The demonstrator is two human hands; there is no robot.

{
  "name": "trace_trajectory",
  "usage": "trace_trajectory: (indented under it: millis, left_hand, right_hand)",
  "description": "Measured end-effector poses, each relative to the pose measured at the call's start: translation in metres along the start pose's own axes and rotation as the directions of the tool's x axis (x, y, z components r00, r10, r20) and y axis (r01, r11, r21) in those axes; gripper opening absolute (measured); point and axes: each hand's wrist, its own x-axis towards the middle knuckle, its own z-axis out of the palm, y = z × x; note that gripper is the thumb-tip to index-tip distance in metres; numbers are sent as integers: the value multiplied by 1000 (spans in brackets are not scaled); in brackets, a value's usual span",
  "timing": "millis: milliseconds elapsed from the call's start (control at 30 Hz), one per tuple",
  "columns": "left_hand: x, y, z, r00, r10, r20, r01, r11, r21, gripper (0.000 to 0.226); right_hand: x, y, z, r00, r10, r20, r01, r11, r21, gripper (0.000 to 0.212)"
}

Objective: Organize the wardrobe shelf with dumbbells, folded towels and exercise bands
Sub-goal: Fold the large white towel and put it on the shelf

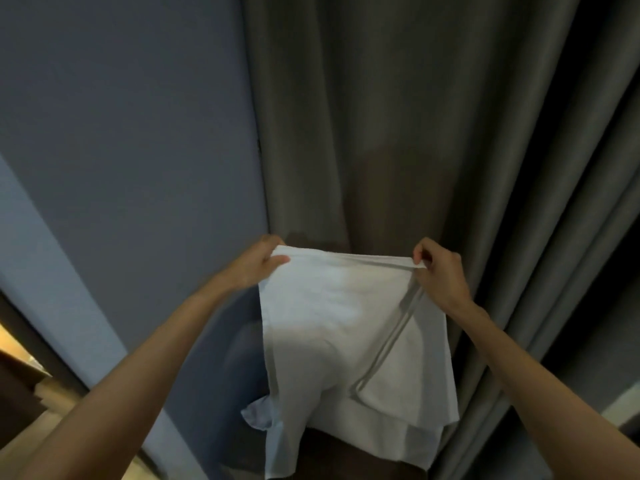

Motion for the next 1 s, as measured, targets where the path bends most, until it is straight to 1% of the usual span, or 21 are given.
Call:
trace_trajectory:
  millis: [67, 133, 200, 233, 267, 300, 333, 400, 467, 500, 567, 600, 667, 767, 867, 933, 1000]
  left_hand:
    - [-1, -2, 0, 986, 48, -158, -43, 998, 34, 15]
    - [1, 3, -4, 941, 92, -326, -87, 996, 30, 12]
    - [7, 13, -8, 897, 111, -428, -108, 994, 32, 11]
    - [11, 18, -11, 880, 126, -458, -123, 992, 38, 11]
    - [13, 22, -14, 862, 142, -486, -139, 989, 44, 11]
    - [16, 26, -17, 842, 155, -516, -154, 987, 45, 11]
    - [17, 30, -20, 821, 162, -547, -167, 985, 41, 11]
    - [18, 37, -26, 787, 177, -592, -199, 980, 28, 12]
    - [20, 44, -31, 766, 213, -607, -245, 969, 32, 13]
    - [21, 46, -32, 758, 228, -611, -263, 964, 34, 13]
    - [23, 49, -36, 739, 227, -634, -268, 963, 32, 12]
    - [25, 48, -37, 730, 209, -651, -256, 966, 24, 12]
    - [26, 43, -40, 724, 144, -675, -202, 979, -8, 13]
    - [26, 28, -43, 746, 57, -664, -104, 994, -32, 14]
    - [26, 7, -46, 770, -42, -637, -3, 998, -69, 14]
    - [21, -7, -44, 818, -95, -568, 75, 995, -58, 18]
    - [14, -17, -36, 872, -128, -473, 122, 992, -43, 21]
  right_hand:
    - [-8, 1, 1, 994, -76, 73, 81, 995, -65, 32]
    - [-16, 5, 4, 981, -140, 131, 160, 975, -153, 34]
    - [-24, 9, 8, 973, -153, 172, 186, 963, -196, 33]
    - [-26, 11, 10, 975, -114, 193, 149, 973, -178, 34]
    - [-27, 15, 10, 972, -47, 229, 83, 985, -151, 39]
    - [-28, 19, 10, 962, 23, 270, 22, 987, -160, 46]
    - [-28, 22, 9, 949, 85, 303, -22, 978, -208, 53]
    - [-30, 28, 7, 932, 163, 324, -50, 942, -332, 56]
    - [-33, 31, 7, 932, 163, 324, -15, 910, -415, 58]
    - [-33, 31, 8, 938, 156, 311, -17, 914, -406, 58]
    - [-31, 34, 10, 953, 155, 260, -71, 949, -307, 54]
    - [-29, 37, 11, 959, 171, 226, -108, 958, -265, 48]
    - [-25, 42, 11, 954, 239, 182, -194, 953, -234, 35]
    - [-18, 43, 9, 948, 289, 131, -265, 948, -173, 29]
    - [-7, 33, 2, 962, 273, 30, -272, 962, -29, 22]
    - [2, 27, -4, 955, 295, -23, -294, 955, 43, 23]
    - [8, 24, -7, 939, 339, -65, -334, 940, 75, 25]
